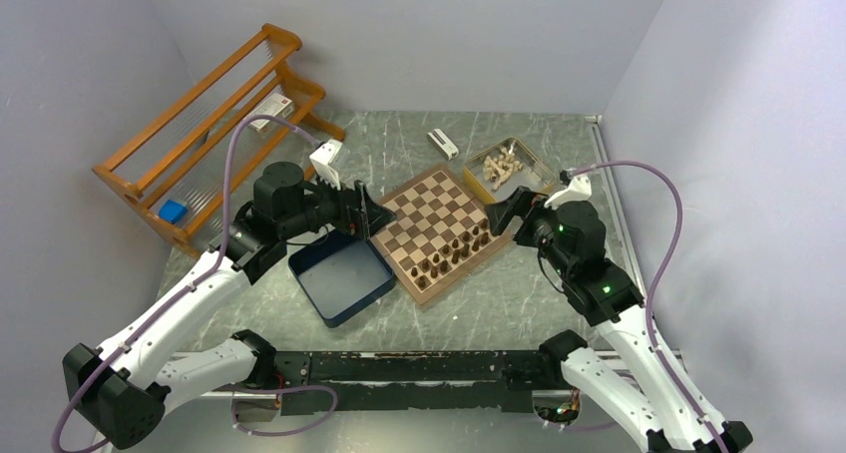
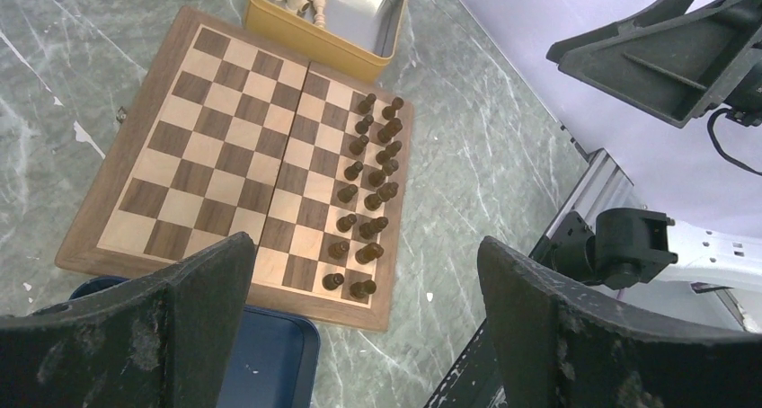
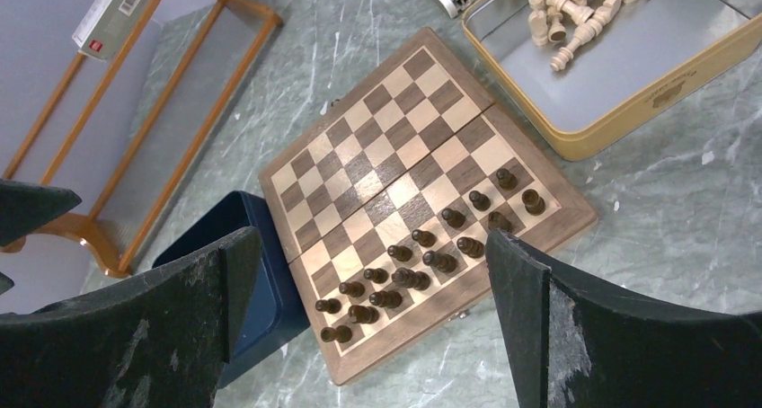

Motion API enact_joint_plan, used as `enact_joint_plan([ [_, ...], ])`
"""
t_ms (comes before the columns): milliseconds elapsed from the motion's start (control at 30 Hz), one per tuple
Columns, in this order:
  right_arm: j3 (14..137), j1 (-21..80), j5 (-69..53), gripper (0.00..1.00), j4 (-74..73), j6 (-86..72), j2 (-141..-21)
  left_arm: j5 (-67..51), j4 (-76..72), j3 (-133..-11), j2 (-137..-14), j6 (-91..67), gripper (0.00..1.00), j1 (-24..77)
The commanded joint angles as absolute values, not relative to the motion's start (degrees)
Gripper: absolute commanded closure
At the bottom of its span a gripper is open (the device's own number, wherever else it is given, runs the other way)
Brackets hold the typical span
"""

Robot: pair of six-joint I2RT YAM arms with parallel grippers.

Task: Set up the chess pieces on the board
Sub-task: Reset both arms

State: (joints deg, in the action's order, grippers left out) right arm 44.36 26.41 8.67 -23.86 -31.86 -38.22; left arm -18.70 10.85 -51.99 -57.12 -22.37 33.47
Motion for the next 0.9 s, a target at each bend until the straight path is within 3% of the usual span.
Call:
enact_joint_plan([
  [0,44.7,26.1,8.7,0.00,-22.6,-29.7,-37.6,-17.2,8.9,-52.9,-56.7,-22.4,0.02,33.3],
  [867,46.5,26.1,7.8,0.00,-24.8,-29.7,-44.6,-13.3,7.2,-53.6,-54.9,-20.7,0.02,33.3],
])
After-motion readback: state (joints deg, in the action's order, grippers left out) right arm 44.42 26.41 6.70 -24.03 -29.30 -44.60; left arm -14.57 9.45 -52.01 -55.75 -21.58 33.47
